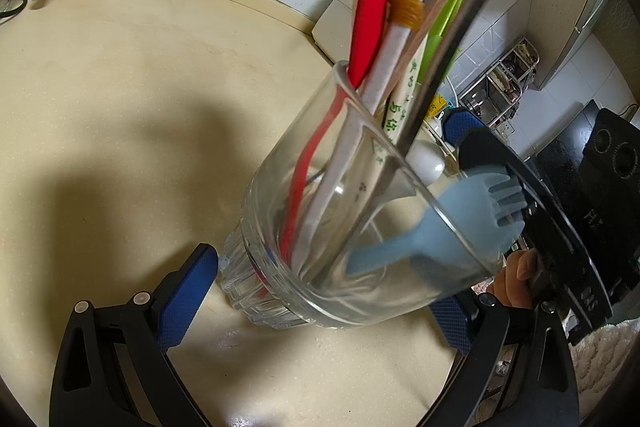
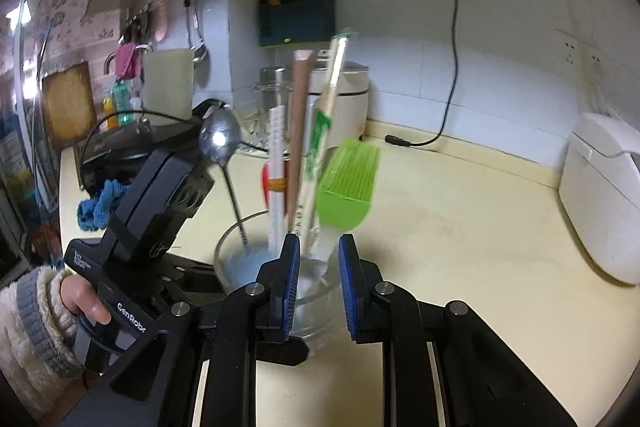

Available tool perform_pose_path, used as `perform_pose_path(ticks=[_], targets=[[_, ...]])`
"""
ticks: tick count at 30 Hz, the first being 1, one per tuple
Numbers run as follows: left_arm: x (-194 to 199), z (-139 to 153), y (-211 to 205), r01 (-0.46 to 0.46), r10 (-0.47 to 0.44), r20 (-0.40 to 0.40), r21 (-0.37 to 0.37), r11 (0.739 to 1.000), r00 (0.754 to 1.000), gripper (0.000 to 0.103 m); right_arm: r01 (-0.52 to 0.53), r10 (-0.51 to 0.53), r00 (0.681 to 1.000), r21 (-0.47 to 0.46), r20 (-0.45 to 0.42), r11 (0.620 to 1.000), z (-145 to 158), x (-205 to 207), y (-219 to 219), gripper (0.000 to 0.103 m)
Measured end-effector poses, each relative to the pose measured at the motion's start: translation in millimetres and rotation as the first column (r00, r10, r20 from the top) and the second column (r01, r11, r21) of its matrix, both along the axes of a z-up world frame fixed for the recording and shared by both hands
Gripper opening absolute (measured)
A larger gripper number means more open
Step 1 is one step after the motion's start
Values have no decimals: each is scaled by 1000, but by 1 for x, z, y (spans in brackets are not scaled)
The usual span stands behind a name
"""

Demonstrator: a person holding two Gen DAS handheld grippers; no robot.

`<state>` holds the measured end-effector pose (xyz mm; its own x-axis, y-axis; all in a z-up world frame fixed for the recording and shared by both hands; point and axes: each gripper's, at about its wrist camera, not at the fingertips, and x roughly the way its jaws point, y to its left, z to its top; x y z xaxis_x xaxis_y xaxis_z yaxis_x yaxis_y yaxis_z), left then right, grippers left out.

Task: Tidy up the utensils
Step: 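Withdraw the right tool from the tumbler, then set the tumbler down on the counter and open the left tool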

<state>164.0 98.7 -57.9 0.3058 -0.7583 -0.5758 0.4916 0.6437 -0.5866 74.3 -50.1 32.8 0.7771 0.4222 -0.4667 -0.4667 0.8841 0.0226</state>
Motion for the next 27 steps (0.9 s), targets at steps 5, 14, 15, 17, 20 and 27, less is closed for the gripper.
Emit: perform_pose_path(ticks=[5, 14, 15, 17, 20, 27], targets=[[0, 0, 0, 0, 0, 0, 0, 1000, 1000, 99, 66, -64, 998, 40, -29, 997, 0, 6, -18, 20], [1, -1, 0, 0, 0, 0, 1, 1000, 1000, 99, 170, -144, 976, 156, -165, 973, -16, 10, -62, 25], [0, -1, 0, -2, 2, 1, 2, 1000, 1000, 99, 182, -152, 972, 163, -179, 970, -19, 9, -67, 25], [-1, 0, 0, -10, 10, 4, 8, 1000, 1000, 99, 202, -159, 963, 192, -217, 960, -27, 6, -77, 25], [-7, 2, -1, -34, 33, 17, 36, 999, 999, 99, 218, -151, 949, 229, -278, 949, -40, 3, -88, 31], [-25, 6, -2, -153, 148, 49, 100, 983, 988, 99, 238, -149, 927, 232, -345, 943, -61, 10, -94, 45]])
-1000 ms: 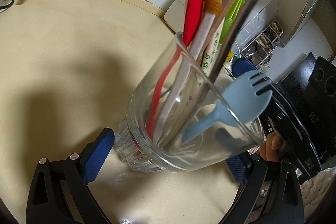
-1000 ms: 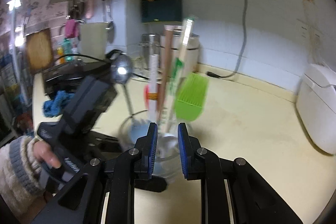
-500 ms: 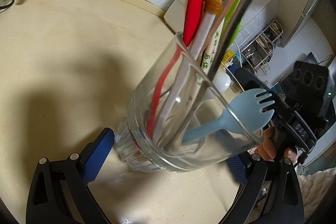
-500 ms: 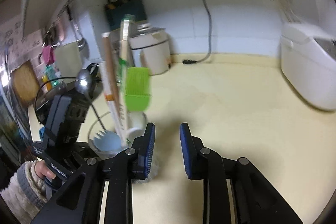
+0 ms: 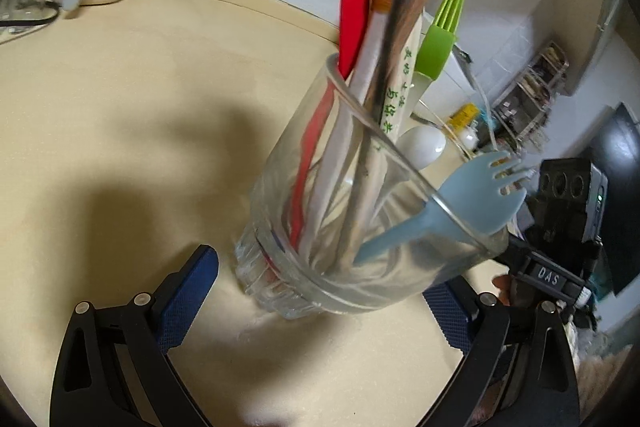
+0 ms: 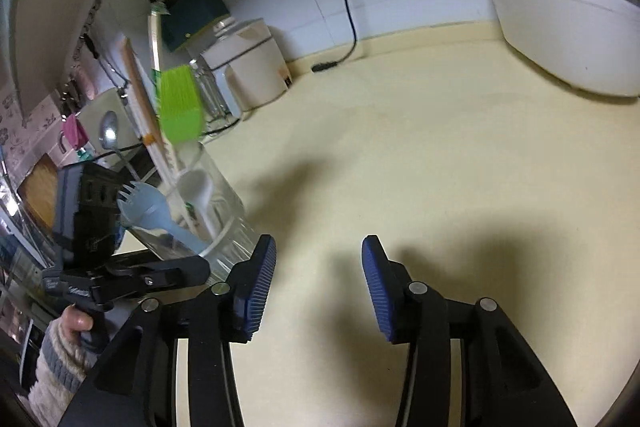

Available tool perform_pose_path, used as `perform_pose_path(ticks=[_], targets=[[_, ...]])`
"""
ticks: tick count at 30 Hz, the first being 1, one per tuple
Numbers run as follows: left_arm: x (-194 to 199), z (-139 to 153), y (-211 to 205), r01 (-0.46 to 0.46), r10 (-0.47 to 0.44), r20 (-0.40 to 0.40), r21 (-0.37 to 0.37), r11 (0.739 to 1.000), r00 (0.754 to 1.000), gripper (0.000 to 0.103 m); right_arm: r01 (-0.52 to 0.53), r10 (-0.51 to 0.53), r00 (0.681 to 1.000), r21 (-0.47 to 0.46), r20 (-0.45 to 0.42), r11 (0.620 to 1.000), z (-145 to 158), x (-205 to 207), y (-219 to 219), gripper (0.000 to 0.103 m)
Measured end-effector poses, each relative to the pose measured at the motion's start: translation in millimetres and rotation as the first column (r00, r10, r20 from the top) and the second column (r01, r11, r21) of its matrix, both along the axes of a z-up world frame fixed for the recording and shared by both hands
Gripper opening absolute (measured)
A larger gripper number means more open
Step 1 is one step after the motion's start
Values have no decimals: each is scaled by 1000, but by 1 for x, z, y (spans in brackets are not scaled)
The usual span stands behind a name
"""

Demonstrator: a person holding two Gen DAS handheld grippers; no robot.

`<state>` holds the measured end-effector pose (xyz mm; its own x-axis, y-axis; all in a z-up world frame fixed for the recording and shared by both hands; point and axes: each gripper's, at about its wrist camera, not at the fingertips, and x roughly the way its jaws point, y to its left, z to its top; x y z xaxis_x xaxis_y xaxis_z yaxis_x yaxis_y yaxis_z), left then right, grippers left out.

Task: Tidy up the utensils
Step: 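Set the tumbler down on the counter and open the left tool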

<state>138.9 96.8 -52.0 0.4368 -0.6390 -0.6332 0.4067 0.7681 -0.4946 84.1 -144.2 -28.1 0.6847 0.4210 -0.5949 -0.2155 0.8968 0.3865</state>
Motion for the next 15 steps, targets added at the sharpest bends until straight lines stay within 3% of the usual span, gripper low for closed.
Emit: perform_pose_path(ticks=[5, 10, 12, 15], targets=[[-34, 13, -5, -155, 146, 82, 125, 980, 986, 99, 8, -6, 999, -77, 32, 997, 3, -4, 9, 45], [-71, 32, -12, -264, 239, 150, 179, 948, 959, 99, 15, -2, 997, -167, 78, 986, 10, -14, 22, 45], [-83, 40, -18, -312, 277, 175, 219, 925, 945, 99, 16, 3, 995, -195, 98, 981, 14, -19, 27, 45], [-98, 49, -28, -394, 329, 239, 318, 862, 914, 99, 14, 14, 992, -217, 125, 976, 21, -29, 34, 45]])
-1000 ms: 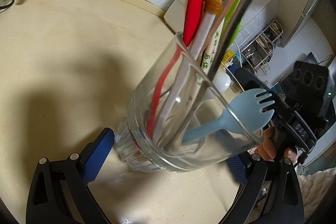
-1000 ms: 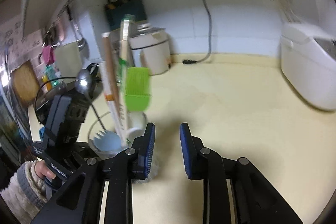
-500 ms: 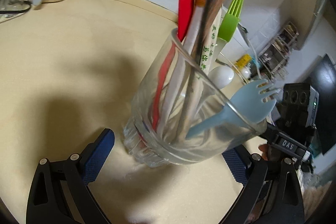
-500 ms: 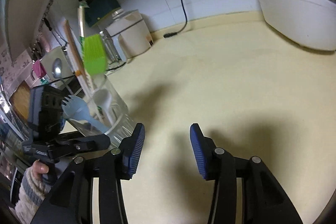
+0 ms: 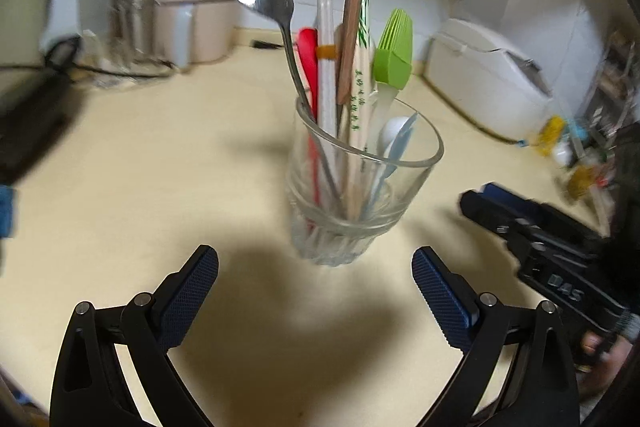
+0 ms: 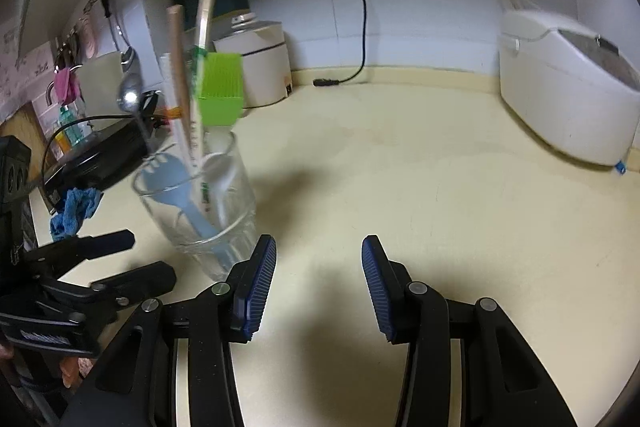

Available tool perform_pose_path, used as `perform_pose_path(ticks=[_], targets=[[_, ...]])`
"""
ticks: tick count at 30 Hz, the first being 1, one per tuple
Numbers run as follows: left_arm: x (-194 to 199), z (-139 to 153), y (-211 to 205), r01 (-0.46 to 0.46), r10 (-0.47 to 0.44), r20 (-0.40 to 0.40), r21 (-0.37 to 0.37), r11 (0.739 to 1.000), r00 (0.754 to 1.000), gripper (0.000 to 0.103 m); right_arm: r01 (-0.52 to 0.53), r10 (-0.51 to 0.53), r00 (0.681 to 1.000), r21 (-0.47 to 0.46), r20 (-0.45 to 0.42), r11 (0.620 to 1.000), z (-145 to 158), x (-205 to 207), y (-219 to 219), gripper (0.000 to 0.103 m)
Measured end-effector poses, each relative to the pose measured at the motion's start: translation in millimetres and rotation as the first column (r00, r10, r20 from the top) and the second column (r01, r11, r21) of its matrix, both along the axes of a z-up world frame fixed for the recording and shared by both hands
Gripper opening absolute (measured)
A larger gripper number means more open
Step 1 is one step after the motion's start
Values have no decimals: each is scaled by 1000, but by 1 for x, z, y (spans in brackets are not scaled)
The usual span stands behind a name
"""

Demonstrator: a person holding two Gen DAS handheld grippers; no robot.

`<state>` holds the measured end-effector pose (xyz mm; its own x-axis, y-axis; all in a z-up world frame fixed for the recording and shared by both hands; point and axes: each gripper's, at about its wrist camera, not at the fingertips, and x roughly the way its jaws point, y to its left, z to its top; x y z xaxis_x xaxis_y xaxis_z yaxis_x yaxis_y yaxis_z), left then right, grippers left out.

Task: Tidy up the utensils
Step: 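Set the tumbler down on the counter and open the left tool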

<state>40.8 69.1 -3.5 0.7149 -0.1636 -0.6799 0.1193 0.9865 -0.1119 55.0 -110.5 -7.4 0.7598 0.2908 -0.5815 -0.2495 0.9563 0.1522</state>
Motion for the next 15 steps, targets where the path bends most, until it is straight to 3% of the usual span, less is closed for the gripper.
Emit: perform_pose_path(ticks=[3, 8, 10, 15], targets=[[-13, 9, -2, -78, 75, 47, 56, 995, 996, 99, -13, 13, 1000, -2, 4, 1000, 2, -15, 4, 45], [-35, 28, -11, -75, 75, 138, -2, 997, 988, 97, -42, 42, 999, -8, -15, 999, -7, -35, 8, 45], [-47, 34, -14, -85, 83, 174, 6, 996, 981, 97, -52, 52, 998, -3, -22, 999, -9, -38, 9, 45], [-47, 34, -23, -158, 145, 151, 82, 984, 978, 97, -87, 87, 996, 0, -17, 996, -10, -42, 16, 45]])
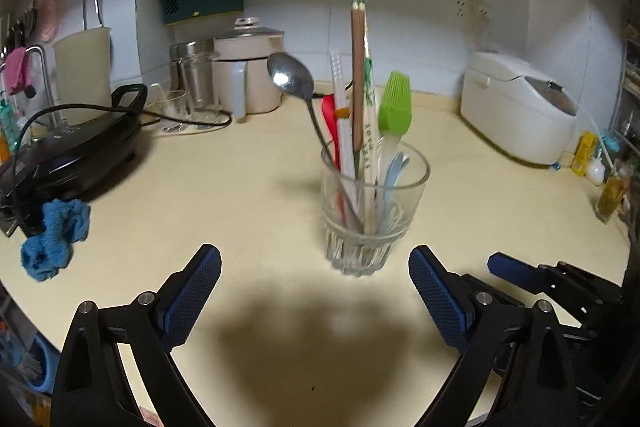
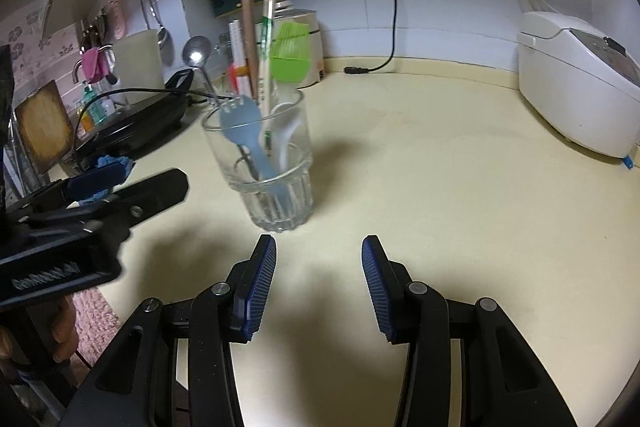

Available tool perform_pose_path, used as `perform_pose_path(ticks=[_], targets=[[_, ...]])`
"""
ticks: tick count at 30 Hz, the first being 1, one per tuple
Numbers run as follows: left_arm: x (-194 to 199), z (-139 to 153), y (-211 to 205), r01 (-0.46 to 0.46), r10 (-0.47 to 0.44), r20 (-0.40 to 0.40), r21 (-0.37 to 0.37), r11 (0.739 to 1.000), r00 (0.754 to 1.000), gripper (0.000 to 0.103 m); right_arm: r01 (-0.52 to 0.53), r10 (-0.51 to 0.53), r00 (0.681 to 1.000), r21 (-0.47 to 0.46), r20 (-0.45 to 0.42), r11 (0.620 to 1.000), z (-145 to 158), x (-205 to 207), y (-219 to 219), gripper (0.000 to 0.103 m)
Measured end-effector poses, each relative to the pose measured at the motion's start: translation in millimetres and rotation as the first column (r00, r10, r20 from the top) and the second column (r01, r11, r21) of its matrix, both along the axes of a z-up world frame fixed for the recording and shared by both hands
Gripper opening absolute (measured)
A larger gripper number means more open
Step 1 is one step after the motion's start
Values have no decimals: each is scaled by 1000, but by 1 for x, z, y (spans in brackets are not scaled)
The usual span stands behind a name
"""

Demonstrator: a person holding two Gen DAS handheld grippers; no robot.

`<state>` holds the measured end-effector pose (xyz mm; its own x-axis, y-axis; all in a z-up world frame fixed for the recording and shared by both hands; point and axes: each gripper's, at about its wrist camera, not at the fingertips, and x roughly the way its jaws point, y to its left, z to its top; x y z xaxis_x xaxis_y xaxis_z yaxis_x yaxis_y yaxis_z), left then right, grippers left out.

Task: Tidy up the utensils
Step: 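Set the tumbler down on the counter and open the left tool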

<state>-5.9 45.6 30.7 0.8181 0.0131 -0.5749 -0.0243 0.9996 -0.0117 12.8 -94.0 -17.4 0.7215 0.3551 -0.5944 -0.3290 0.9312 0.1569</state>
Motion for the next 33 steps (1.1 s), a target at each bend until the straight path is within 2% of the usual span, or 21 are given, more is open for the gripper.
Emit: perform_pose_path(ticks=[8, 18, 25, 33], targets=[[4, -11, 1, -39, 40, -53, 30, 999, 998, 97, 3, -3, 1000, 8, -11, 1000, -1, 1, -1, 45], [13, -23, 7, -44, 45, -116, 8, 999, 992, 97, 12, -12, 1000, 5, -26, 1000, -4, 4, -3, 45], [11, -24, 3, -90, 98, -88, 97, 991, 991, 97, 12, -12, 999, -3, -33, 1000, -6, 6, -2, 45], [11, -22, 6, -99, 106, -84, 89, 991, 991, 97, 14, -15, 999, -11, -40, 1000, -7, 6, -1, 45]])
